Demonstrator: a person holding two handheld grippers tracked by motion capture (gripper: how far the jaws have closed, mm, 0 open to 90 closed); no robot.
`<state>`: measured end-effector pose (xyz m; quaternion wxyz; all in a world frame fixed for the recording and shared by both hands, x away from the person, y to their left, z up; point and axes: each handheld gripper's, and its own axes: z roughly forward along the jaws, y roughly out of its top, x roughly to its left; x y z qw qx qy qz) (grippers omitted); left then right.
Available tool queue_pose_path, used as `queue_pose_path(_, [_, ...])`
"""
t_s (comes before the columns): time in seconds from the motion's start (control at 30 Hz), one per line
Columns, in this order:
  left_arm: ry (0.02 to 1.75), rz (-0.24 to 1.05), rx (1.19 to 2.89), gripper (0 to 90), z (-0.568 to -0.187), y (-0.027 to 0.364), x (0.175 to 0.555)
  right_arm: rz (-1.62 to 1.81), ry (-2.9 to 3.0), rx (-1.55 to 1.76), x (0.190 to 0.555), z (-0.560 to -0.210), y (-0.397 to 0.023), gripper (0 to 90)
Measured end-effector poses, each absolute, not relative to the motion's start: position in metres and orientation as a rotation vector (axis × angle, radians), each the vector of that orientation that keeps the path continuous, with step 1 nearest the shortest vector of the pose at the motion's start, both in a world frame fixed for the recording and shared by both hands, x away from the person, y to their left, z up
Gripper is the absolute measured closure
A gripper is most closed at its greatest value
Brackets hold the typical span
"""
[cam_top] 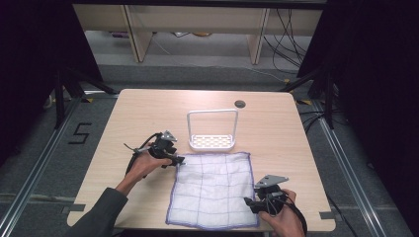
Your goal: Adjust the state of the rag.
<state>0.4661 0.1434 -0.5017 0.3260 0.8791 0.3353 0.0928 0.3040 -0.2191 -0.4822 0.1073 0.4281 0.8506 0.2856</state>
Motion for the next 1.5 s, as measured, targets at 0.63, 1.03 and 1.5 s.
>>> queue_pose_path(0.63, [0.877,0.253,2.317,43.9,-0.501,0.142,0.468,0.905,2.339,1.247,0.412,-0.471,-0.229,52.2])
queue_pose_path(1.03, [0.891,0.253,2.319,47.4,-0.502,0.142,0.469,0.928,2.377,1.296,0.446,-0.482,-0.223,52.2])
queue_pose_path(1.5, [0.827,0.260,2.311,80.2,-0.500,0.138,0.464,0.921,2.402,1.341,0.452,-0.488,-0.216,71.8])
